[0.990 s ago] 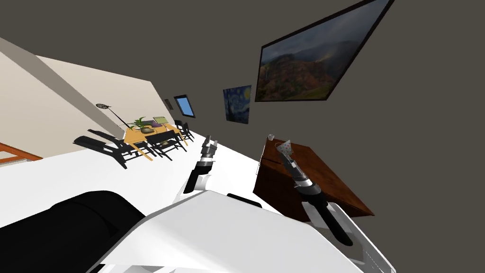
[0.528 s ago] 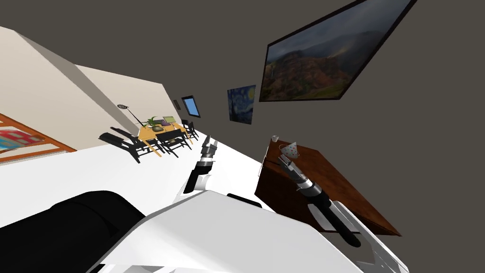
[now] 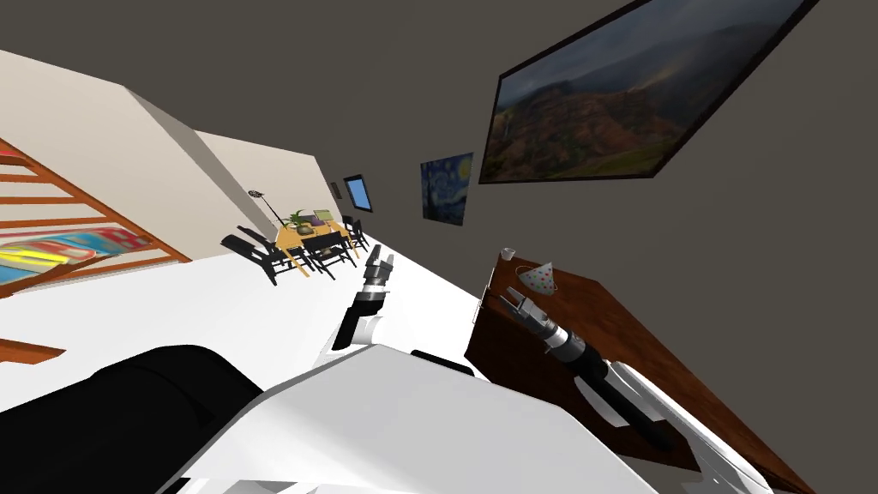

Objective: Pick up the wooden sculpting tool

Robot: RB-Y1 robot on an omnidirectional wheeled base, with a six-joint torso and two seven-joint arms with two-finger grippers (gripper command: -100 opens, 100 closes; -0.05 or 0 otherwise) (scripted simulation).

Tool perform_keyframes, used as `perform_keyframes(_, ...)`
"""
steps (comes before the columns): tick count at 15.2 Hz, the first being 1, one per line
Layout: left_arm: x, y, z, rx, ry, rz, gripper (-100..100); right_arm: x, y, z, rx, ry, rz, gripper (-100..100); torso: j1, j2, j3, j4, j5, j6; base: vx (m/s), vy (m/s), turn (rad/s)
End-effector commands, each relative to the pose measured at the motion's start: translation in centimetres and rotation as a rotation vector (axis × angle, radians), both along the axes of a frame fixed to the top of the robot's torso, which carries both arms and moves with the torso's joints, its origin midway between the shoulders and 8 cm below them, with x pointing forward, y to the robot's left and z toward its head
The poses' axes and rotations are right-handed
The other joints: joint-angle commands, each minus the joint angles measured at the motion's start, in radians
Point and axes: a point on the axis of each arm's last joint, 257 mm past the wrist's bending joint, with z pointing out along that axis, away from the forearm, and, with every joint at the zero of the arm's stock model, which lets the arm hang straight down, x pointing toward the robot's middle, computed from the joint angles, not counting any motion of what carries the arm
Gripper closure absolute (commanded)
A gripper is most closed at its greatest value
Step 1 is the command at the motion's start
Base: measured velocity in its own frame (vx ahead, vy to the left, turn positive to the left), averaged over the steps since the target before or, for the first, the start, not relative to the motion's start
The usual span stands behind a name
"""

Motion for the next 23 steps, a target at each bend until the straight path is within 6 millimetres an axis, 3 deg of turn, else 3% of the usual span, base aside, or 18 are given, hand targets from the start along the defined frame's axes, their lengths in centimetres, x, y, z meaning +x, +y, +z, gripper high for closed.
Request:
perform_keyframes(1, 0.0, 0.0, 0.0, 0.0, 0.0, 0.0, 0, -0.3, -0.6, -1.9, -0.073, 0.027, 0.019, -100, 0.0, 0.0, 0.0, 0.0, 0.0, 0.0, 0.022, 0.016, 0.16)
perform_keyframes(3, 0.0, 0.0, 0.0, 0.0, 0.0, 0.0, 0, -0.3, -0.8, -2.0, -0.097, 0.029, 0.027, -100, 0.0, 0.0, 0.0, 0.0, 0.0, 0.0, 0.022, 0.012, 0.104)
perform_keyframes(4, 0.0, 0.0, 0.0, 0.0, 0.0, 0.0, 0, -0.6, -1.5, -3.7, -0.153, 0.055, 0.04, -100, 0.0, 0.0, 0.0, 0.0, 0.0, 0.0, 0.018, 0.016, 0.139)
perform_keyframes(6, 0.0, 0.0, 0.0, 0.0, 0.0, 0.0, 0, -0.7, -1.8, -3.7, -0.176, 0.058, 0.047, -100, 0.0, 0.0, 0.0, 0.0, 0.0, 0.0, 0.022, 0.018, 0.104)
perform_keyframes(7, 0.0, 0.0, 0.0, 0.0, 0.0, 0.0, 0, -1.1, -2.6, -5.5, -0.231, 0.086, 0.059, -100, 0.0, 0.0, 0.0, 0.0, 0.0, 0.0, 0.025, 0.024, 0.133)
perform_keyframes(9, 0.0, 0.0, 0.0, 0.0, 0.0, 0.0, 0, -1.1, -2.9, -5.5, -0.255, 0.088, 0.066, -100, 0.001, -0.001, 0.0, 0.0, 0.0, 0.0, 0.021, 0.021, 0.108)
perform_keyframes(10, 0.0, 0.0, 0.0, 0.0, 0.0, 0.0, 0, -1.6, -3.9, -7.2, -0.308, 0.119, 0.075, -100, 0.001, 0.0, 0.0, 0.0, 0.0, 0.0, 0.021, 0.024, 0.122)
perform_keyframes(12, 0.0, 0.0, 0.0, 0.0, 0.0, 0.0, 0, -1.6, -4.3, -7.2, -0.333, 0.121, 0.082, -100, 0.001, 0.0, 0.0, 0.0, 0.0, 0.0, 0.022, 0.022, 0.103)
perform_keyframes(13, 0.0, 0.0, 0.0, 0.0, 0.0, 0.0, 0, -2.1, -5.4, -8.9, -0.382, 0.154, 0.089, -100, 0.001, 0.0, 0.0, 0.0, 0.0, 0.0, 0.023, 0.031, 0.146)
perform_keyframes(15, 0.0, 0.0, 0.0, 0.0, 0.0, 0.0, 0, -2.2, -5.9, -8.8, -0.411, 0.157, 0.097, -100, 0.002, 0.0, 0.0, 0.0, 0.0, 0.0, 0.022, 0.026, 0.099)
perform_keyframes(16, 0.0, 0.0, 0.0, 0.0, 0.0, 0.0, 0, -2.7, -7.3, -10.5, -0.463, 0.191, 0.103, -100, 0.001, 0.0, 0.0, 0.0, 0.0, 0.0, 0.027, 0.026, 0.121)
perform_keyframes(18, 0.0, 0.0, 0.0, 0.0, 0.0, 0.0, 0, -2.8, -7.8, -10.4, -0.488, 0.193, 0.109, -100, 0.001, -0.001, 0.0, 0.0, 0.0, 0.0, 0.028, 0.022, 0.097)
perform_keyframes(19, 0.0, 0.0, 0.0, 0.0, 0.0, 0.0, 0, -3.4, -9.3, -11.9, -0.54, 0.229, 0.114, -100, 0.001, -0.001, 0.0, 0.0, 0.0, 0.0, 0.026, 0.025, 0.135)
perform_keyframes(21, 0.0, 0.0, 0.0, 0.0, 0.0, 0.0, 0, -3.4, -9.8, -11.8, -0.564, 0.231, 0.12, -100, 0.001, -0.001, 0.0, 0.0, 0.0, 0.0, 0.024, 0.024, 0.096)
perform_keyframes(22, 0.0, 0.0, 0.0, 0.0, 0.0, 0.0, 0, -4.2, -11.4, -13.2, -0.613, 0.269, 0.123, -100, 0.001, 0.0, 0.0, 0.0, 0.0, 0.0, 0.028, 0.031, 0.158)
perform_keyframes(23, 0.0, 0.0, 0.0, 0.0, 0.0, 0.0, 0, -4.2, -12.0, -13.0, -0.638, 0.271, 0.128, -100, 0.002, 0.0, 0.0, 0.0, 0.0, 0.0, 0.032, 0.033, 0.15)
